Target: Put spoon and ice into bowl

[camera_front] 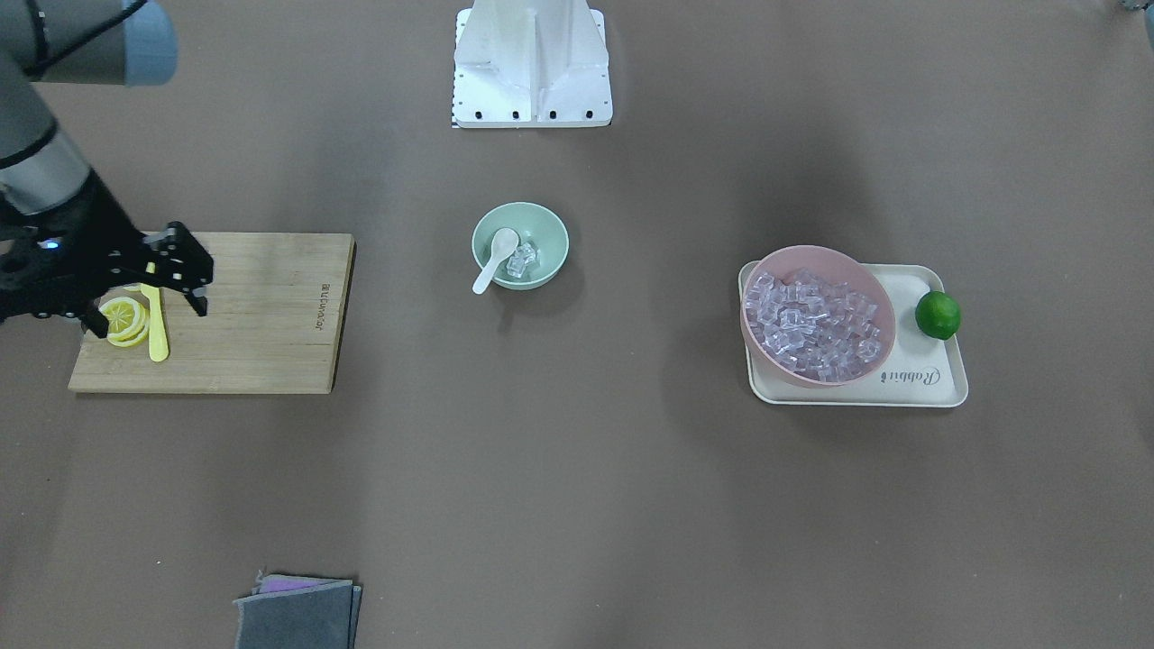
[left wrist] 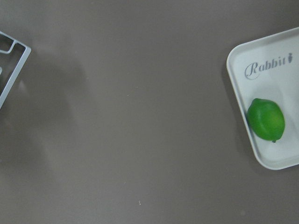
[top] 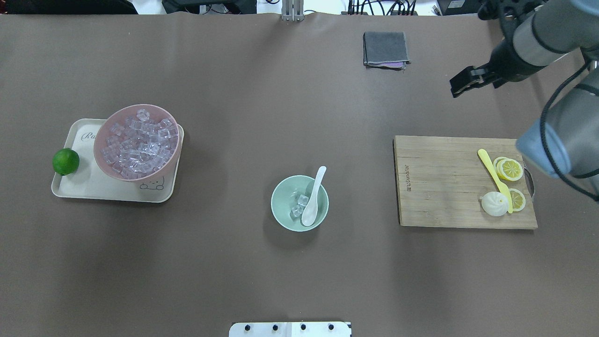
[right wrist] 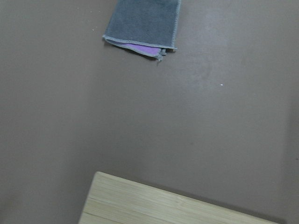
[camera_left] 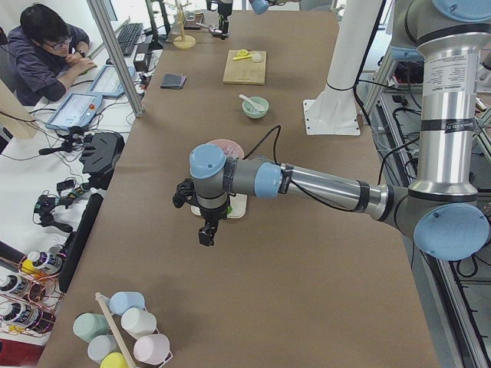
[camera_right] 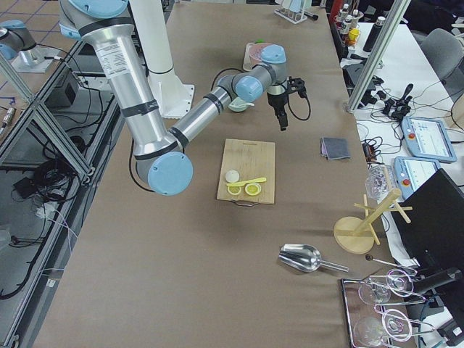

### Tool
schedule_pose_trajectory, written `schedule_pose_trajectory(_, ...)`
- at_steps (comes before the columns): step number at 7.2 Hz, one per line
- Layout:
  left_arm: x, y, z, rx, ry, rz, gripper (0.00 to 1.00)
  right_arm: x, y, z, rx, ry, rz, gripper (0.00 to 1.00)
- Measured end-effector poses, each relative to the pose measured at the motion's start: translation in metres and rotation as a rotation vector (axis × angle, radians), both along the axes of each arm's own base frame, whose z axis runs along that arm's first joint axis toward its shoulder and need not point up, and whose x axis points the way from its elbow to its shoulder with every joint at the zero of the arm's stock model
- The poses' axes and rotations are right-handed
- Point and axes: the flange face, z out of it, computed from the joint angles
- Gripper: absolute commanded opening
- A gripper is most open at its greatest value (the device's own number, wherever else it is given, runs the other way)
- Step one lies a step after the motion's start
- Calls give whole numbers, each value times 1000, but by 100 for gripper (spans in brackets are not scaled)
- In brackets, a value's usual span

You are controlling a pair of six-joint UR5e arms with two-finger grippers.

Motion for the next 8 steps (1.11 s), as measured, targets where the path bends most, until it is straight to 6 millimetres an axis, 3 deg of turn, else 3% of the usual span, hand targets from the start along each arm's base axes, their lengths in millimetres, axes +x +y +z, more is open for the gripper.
schedule_pose_trajectory(1, -5, 5, 7, -18, -4, -10, 99, 40, 1, 36, 6, 26, -26, 100)
schedule_pose_trajectory(3, -9, 13, 18, -44, -6, -18, 99, 132, 7, 128, 55, 133, -125, 100)
schedule_pose_trajectory(5, -10, 17, 26, -57, -7, -20, 99, 198, 34, 209, 23, 184, -177, 100)
schedule_pose_trajectory(7, -11, 21, 32, -69, -7, -22, 99, 227, 78, 267, -76, 184, -174, 100)
schedule_pose_trajectory(8, -11, 22, 31, -68, -5, -23, 99, 232, 93, 284, -114, 169, -172, 100)
